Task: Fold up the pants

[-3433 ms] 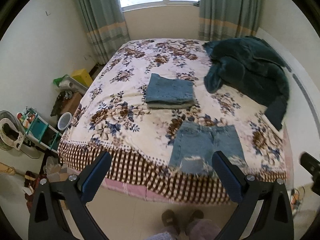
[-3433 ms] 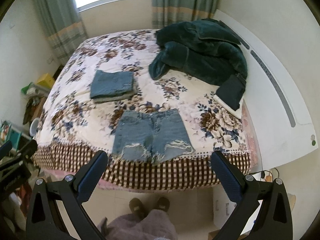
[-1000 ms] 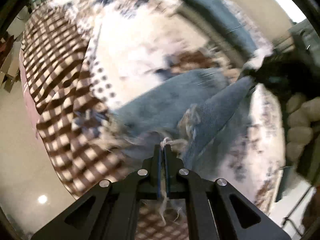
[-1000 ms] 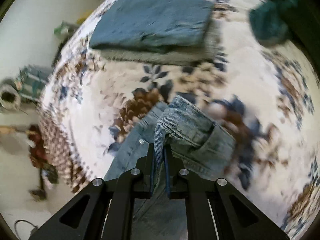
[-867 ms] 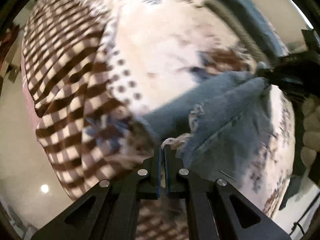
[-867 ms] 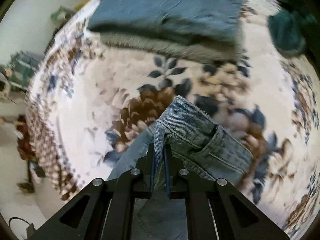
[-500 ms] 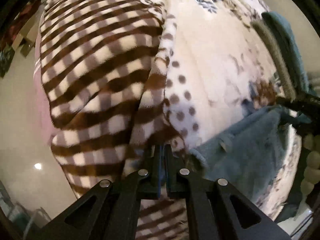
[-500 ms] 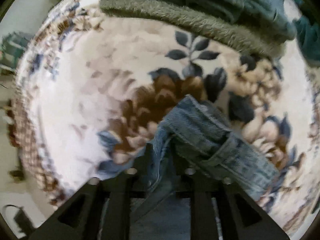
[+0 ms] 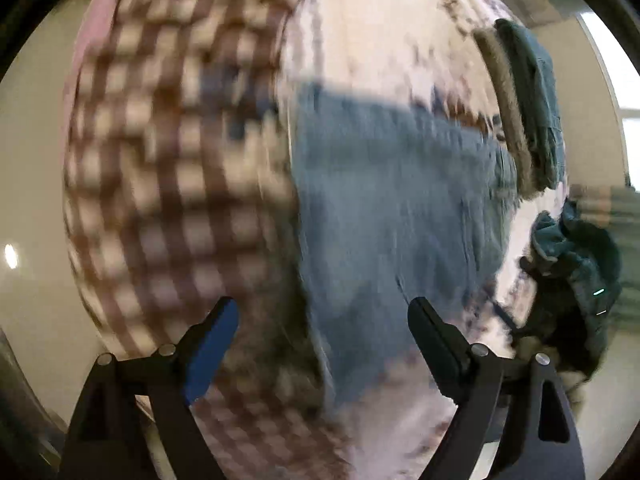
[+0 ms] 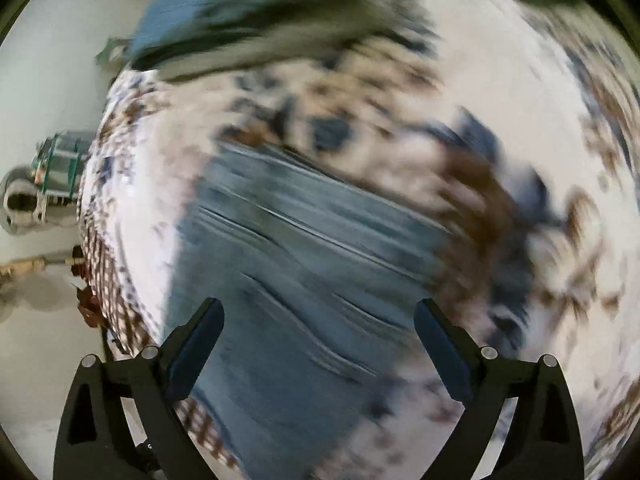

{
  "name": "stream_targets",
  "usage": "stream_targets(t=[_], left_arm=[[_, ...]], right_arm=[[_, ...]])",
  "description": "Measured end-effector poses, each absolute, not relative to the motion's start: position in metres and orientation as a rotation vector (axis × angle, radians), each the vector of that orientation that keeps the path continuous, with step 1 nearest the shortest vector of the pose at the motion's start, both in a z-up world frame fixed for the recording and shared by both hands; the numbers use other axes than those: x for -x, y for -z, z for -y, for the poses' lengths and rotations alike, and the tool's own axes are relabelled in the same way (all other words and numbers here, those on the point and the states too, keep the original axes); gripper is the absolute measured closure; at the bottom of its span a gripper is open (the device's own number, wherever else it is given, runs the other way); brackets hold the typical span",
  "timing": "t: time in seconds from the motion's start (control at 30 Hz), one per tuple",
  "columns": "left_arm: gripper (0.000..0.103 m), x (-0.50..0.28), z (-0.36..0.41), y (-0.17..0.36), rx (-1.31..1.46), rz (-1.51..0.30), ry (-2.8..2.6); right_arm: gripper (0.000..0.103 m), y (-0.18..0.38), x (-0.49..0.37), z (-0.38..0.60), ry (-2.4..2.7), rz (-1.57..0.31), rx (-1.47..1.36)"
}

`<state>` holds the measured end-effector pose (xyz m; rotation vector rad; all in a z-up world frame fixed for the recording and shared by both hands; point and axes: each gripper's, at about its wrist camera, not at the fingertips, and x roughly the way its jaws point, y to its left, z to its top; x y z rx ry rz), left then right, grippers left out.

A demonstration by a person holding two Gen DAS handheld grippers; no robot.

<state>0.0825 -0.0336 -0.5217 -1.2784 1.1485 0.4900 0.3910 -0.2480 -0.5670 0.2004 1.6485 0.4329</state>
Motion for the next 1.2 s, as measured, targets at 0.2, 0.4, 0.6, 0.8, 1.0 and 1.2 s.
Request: stream_targets(t=[0.2, 0.4, 0.6, 0.8, 1.0, 1.2], left_arm=[[0.017, -0.083, 0.103, 0.523, 1.485, -1.13, -0.481], [0.017, -0.101, 0.118, 0.566, 1.729, -1.1, -0.538], [0.019, -0.076, 0.119, 0.553, 1.878, -1.041, -0.589], [0.019, -0.09, 0.15, 0.554, 1.844, -1.053, -0.546], [0.019, -0.099, 0.124, 0.583, 1.922, -0.82, -0.695], [0.019, -0.084, 0.1, 0.604, 2.118, -0.728, -0.796]], right_arm=[[0.007, 0.619, -0.386, 0.286, -0.493, -1.724, -0.328], [0.034, 0.641, -0.401, 0.272, -0.608, -1.683, -0.409], [0.033, 0.653, -0.412, 0.263, -0.638, -1.716, -0.439], [0.033, 0.658, -0.414, 0.276, -0.663, -1.763, -0.469], [0.033, 0.651, -0.414, 0.288, -0.666, -1.782, -0.429], [0.033, 0.656, -0.416, 0.273, -0.656, -1.767, -0.44]])
